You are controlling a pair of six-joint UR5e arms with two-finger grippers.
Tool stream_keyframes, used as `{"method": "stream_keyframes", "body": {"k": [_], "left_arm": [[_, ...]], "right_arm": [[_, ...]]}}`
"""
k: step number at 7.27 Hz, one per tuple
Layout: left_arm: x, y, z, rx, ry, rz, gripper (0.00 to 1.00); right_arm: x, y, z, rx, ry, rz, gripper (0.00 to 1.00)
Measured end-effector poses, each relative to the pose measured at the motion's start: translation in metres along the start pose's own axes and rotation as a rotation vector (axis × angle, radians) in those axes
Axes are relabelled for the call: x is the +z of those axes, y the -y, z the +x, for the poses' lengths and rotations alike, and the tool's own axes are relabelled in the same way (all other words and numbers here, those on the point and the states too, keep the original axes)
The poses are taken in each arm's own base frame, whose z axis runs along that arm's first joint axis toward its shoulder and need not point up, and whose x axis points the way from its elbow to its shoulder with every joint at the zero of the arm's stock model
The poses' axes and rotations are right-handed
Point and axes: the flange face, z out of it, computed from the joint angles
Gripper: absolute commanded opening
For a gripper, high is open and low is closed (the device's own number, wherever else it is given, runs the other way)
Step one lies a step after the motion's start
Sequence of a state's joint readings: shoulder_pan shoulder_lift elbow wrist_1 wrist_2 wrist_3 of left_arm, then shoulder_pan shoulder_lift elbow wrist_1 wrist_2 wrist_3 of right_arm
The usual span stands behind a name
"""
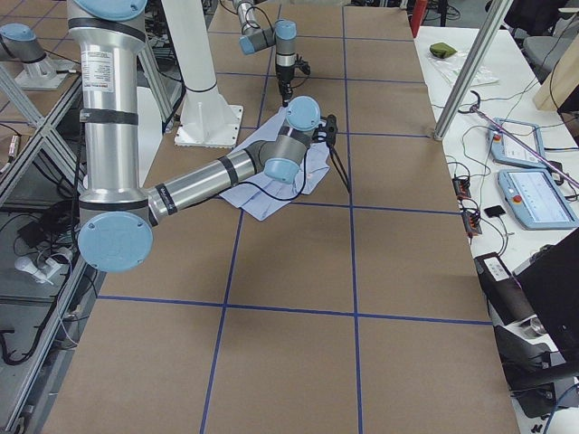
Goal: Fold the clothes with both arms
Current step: 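Pull the shirt edge with the left gripper away from the robot, rotating it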
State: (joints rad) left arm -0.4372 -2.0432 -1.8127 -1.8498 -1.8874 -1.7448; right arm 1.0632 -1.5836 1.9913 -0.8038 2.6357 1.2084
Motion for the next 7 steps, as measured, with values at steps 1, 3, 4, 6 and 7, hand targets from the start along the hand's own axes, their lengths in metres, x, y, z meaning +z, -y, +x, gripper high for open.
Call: {"method": "stream_keyframes", "body": {"k": [1, 3, 4, 6, 7], "left_arm": [[-0.014, 0.037, 0.01, -0.002, -0.017, 0.055, 0.0], [-0.025, 0.111, 0.045, -0.022, -0.032, 0.167, 0.0], [-0.027, 0.143, 0.064, -0.037, -0.046, 0.224, 0.0], [-0.012, 0.193, 0.1, -0.039, -0.121, 0.373, 0.0], [0.003, 0.211, 0.114, -0.028, -0.181, 0.42, 0.0]], "right_arm": [[-0.001, 0.002, 0.001, 0.001, -0.004, 0.013, 1.0], [-0.002, 0.005, 0.001, -0.001, -0.012, 0.039, 1.0], [-0.002, 0.007, 0.001, 0.0, -0.017, 0.054, 1.0], [-0.003, 0.008, 0.002, 0.0, -0.021, 0.066, 1.0], [-0.003, 0.008, 0.002, 0.0, -0.022, 0.069, 1.0]]}}
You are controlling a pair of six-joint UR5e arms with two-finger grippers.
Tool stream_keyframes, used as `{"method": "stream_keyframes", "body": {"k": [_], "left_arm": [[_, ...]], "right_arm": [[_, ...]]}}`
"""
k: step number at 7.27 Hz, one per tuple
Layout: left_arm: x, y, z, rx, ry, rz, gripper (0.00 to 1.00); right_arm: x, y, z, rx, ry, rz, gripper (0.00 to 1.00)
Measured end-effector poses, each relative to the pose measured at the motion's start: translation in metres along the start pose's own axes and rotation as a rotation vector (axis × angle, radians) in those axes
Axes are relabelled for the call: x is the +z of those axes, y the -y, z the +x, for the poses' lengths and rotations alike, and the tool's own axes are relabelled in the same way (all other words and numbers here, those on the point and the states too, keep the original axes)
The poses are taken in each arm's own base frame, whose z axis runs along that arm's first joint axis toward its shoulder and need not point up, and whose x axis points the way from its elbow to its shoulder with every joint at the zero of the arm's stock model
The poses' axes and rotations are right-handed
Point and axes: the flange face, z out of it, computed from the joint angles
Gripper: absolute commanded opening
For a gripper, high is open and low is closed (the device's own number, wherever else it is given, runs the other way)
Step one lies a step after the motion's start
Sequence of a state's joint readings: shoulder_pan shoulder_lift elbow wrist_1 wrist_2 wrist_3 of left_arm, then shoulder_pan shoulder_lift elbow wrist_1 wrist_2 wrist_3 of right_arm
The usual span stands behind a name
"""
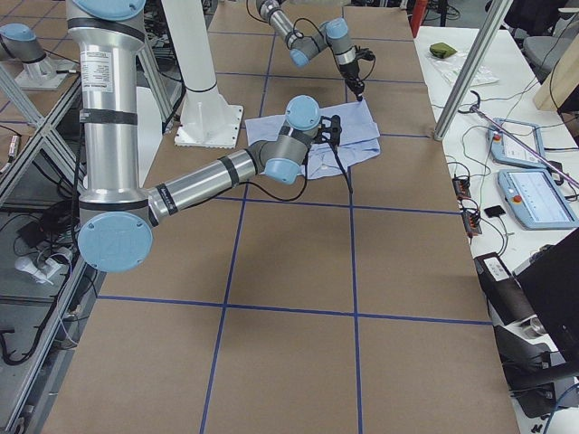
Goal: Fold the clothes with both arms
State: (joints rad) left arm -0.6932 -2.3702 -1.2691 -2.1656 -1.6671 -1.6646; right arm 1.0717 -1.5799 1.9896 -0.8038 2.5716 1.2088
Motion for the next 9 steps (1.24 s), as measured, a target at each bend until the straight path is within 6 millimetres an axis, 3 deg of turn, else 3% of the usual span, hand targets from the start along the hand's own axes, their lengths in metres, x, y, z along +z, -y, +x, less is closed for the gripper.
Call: {"method": "stream_keyframes", "body": {"k": [2, 4, 5, 6, 8, 9], "left_arm": [[0.032, 0.011, 0.017, 0.002, -0.113, 0.058, 0.0], [0.043, 0.016, 0.02, 0.002, -0.131, 0.092, 0.0], [0.046, 0.018, 0.018, 0.003, -0.133, 0.1, 0.57], [0.048, 0.018, 0.017, 0.003, -0.135, 0.104, 1.0], [0.044, 0.023, 0.018, 0.008, -0.149, 0.108, 1.0], [0.036, 0.035, 0.021, 0.021, -0.159, 0.106, 1.0]], "right_arm": [[-0.001, 0.0, 0.001, 0.003, -0.002, 0.004, 1.0], [-0.002, 0.0, 0.003, 0.006, -0.003, 0.005, 1.0], [-0.003, 0.0, 0.003, 0.006, -0.003, 0.006, 1.0], [-0.003, 0.001, 0.003, 0.006, -0.004, 0.009, 1.0], [-0.003, 0.003, 0.003, 0.005, -0.009, 0.026, 1.0], [-0.002, 0.005, 0.003, 0.005, -0.018, 0.044, 1.0]]}}
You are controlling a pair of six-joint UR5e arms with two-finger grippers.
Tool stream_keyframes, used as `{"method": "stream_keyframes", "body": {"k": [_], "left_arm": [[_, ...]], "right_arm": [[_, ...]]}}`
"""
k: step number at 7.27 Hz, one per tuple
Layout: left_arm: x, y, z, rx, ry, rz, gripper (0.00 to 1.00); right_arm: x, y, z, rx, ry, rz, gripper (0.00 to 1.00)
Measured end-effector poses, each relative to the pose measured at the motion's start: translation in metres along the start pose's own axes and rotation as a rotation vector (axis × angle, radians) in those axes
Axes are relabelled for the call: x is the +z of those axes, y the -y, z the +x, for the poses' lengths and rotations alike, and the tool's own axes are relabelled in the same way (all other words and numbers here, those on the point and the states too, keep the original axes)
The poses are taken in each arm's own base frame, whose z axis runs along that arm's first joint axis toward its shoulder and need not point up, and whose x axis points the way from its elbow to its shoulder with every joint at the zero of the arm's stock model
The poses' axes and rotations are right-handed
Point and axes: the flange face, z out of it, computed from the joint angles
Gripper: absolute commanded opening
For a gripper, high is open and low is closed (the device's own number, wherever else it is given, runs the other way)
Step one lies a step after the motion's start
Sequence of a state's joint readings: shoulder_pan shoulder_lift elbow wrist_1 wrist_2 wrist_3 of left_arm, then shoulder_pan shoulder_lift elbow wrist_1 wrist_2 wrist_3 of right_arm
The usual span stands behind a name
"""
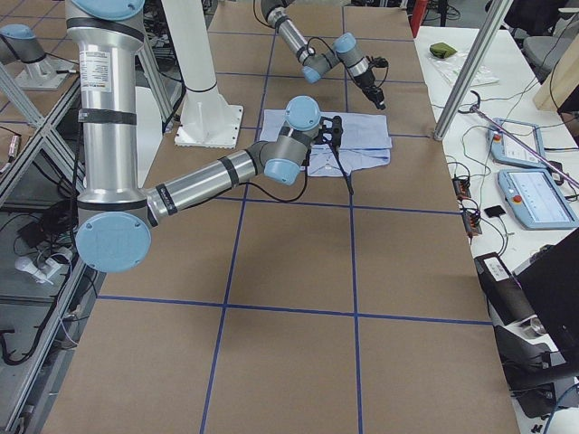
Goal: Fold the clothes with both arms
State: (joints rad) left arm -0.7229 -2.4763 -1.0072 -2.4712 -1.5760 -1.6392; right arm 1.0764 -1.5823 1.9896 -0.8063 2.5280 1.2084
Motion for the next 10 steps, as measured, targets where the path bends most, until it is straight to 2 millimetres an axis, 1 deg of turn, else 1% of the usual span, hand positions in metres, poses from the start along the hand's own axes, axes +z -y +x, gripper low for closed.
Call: {"method": "stream_keyframes", "body": {"k": [1, 2, 3, 4, 5, 6, 7, 8, 9, 10], "left_arm": [[-0.01, 0.016, -0.005, 0.027, -0.006, -0.027, 1.0], [-0.027, 0.032, -0.028, 0.058, -0.007, -0.073, 1.0], [-0.05, 0.045, -0.06, 0.093, -0.008, -0.11, 1.0], [-0.075, 0.05, -0.09, 0.12, -0.005, -0.131, 1.0], [-0.101, 0.05, -0.11, 0.138, 0.005, -0.145, 1.0], [-0.124, 0.05, -0.122, 0.154, 0.019, -0.157, 1.0], [-0.143, 0.049, -0.133, 0.167, 0.032, -0.165, 1.0], [-0.158, 0.048, -0.145, 0.172, 0.041, -0.176, 1.0], [-0.168, 0.047, -0.155, 0.175, 0.047, -0.185, 1.0], [-0.174, 0.047, -0.163, 0.176, 0.051, -0.19, 1.0]], "right_arm": [[0.005, 0.001, 0.0, -0.002, -0.014, 0.024, 1.0], [0.015, 0.001, -0.001, -0.007, -0.033, 0.046, 1.0], [0.031, -0.001, -0.004, -0.015, -0.056, 0.066, 1.0], [0.049, 0.002, -0.015, -0.015, -0.086, 0.076, 1.0], [0.07, 0.01, -0.04, -0.006, -0.124, 0.076, 1.0], [0.093, 0.017, -0.068, 0.003, -0.17, 0.076, 1.0], [0.122, 0.018, -0.099, 0.002, -0.232, 0.087, 1.0], [0.153, 0.015, -0.136, -0.012, -0.309, 0.102, 1.0], [0.182, 0.01, -0.172, -0.054, -0.396, 0.106, 1.0], [0.213, 0.01, -0.205, -0.111, -0.49, 0.104, 1.0]]}}
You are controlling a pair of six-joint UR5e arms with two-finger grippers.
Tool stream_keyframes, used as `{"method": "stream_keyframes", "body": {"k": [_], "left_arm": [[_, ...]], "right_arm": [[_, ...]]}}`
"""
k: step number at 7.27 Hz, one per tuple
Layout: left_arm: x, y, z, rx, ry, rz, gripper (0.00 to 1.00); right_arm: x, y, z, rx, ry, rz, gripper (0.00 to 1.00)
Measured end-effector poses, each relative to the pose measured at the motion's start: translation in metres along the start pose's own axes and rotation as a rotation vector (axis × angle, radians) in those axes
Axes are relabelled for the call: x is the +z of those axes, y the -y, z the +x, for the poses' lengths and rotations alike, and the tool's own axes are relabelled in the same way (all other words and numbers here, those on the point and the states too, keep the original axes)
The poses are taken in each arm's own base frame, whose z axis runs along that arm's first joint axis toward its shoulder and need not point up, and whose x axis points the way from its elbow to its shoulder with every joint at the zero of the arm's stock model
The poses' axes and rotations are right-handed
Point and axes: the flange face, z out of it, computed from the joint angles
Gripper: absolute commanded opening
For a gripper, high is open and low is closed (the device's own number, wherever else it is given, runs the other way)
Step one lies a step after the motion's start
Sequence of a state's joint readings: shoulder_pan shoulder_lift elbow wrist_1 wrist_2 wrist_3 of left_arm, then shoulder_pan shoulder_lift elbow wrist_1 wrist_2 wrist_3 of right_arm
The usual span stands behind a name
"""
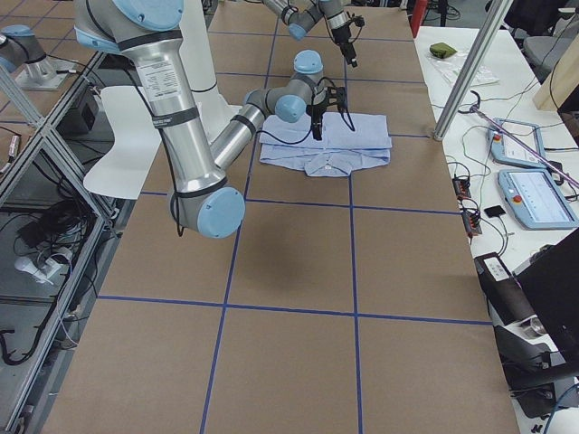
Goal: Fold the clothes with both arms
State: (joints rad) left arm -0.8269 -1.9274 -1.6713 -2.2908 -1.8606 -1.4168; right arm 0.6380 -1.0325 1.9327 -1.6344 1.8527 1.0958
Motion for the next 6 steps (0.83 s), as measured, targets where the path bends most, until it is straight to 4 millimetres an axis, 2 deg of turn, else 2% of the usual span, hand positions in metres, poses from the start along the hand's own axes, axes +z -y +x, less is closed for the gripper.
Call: {"method": "stream_keyframes", "body": {"k": [1, 3, 4, 6], "left_arm": [[-0.006, -0.003, -0.007, 0.001, 0.003, -0.004, 1.0], [-0.016, -0.008, -0.018, 0.0, 0.003, -0.018, 1.0], [-0.018, -0.009, -0.019, 0.0, 0.002, -0.022, 1.0], [-0.019, -0.01, -0.019, 0.0, 0.0, -0.024, 1.0]], "right_arm": [[0.02, 0.007, -0.039, -0.042, -0.079, 0.005, 1.0], [0.068, 0.031, -0.1, -0.122, -0.197, -0.001, 1.0], [0.087, 0.04, -0.124, -0.16, -0.245, 0.004, 0.99], [0.109, 0.047, -0.162, -0.217, -0.29, -0.011, 0.93]]}}
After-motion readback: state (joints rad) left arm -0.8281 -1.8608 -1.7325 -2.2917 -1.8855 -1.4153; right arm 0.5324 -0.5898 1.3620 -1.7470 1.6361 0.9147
